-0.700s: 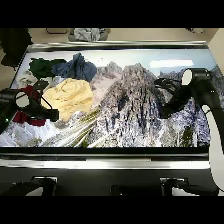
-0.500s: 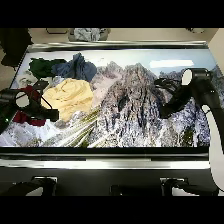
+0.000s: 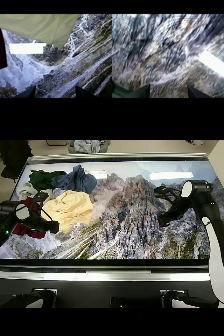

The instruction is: Fold the shirts.

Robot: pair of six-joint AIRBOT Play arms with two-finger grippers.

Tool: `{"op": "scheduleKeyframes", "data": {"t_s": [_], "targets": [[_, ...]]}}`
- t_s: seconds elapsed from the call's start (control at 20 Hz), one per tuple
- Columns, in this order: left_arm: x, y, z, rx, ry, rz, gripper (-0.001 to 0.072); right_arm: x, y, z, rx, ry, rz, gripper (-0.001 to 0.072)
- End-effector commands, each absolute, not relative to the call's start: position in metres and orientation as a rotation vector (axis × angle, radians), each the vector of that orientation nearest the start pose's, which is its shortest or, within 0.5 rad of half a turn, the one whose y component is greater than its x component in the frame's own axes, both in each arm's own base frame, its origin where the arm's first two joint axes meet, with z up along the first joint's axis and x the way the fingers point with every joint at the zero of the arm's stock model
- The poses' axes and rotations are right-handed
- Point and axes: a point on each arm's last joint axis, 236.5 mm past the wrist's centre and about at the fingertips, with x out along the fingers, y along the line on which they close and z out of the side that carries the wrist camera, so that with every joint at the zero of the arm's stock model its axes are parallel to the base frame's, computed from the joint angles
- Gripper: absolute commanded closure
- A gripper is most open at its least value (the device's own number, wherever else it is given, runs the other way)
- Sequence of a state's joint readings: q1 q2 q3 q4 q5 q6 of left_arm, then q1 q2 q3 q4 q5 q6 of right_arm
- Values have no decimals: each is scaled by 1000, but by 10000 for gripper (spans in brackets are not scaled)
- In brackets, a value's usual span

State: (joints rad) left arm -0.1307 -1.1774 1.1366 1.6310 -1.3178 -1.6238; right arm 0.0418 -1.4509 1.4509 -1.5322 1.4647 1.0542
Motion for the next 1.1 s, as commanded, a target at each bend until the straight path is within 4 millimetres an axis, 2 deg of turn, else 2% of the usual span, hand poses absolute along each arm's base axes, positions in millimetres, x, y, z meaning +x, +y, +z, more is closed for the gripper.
{"op": "scheduleKeyframes", "data": {"t_s": [0.0, 0.15, 0.35, 0.4, 0.45, 0.55, 0.6, 0.65, 0.7, 0.75, 0.9, 1.05], "targets": [[367, -35, 33, 91, 1222, -50, 112, 423, 27, 32, -435, 1259, 397, 148], [396, -40, 39, 81, 1110, -59, 112, 429, 27, 34, -437, 1232, 390, 150], [401, -51, 36, 33, 1100, -81, 113, 446, 28, 40, -443, 1158, 369, 151], [413, -55, 40, 11, 1048, -83, 111, 445, 28, 40, -442, 1160, 370, 151], [434, -57, 50, -7, 961, -82, 80, 446, 28, 40, -442, 1159, 370, 151], [475, -49, 68, -31, 863, -61, 80, 446, 28, 40, -427, 1162, 361, 152], [495, -41, 70, -47, 863, -42, 75, 445, 28, 40, -417, 1164, 355, 152], [516, -32, 64, -75, 894, -22, 52, 445, 28, 40, -407, 1165, 348, 152], [532, -25, 51, -121, 955, -13, 23, 445, 29, 40, -401, 1165, 348, 152], [542, -23, 29, -185, 1055, -16, -13, 445, 30, 40, -398, 1165, 350, 153], [540, -23, -36, -263, 1348, -46, -13, 446, 34, 40, -381, 1159, 360, 154], [532, -27, -77, -261, 1454, -55, -13, 445, 42, 41, -350, 1153, 381, 164]]}}
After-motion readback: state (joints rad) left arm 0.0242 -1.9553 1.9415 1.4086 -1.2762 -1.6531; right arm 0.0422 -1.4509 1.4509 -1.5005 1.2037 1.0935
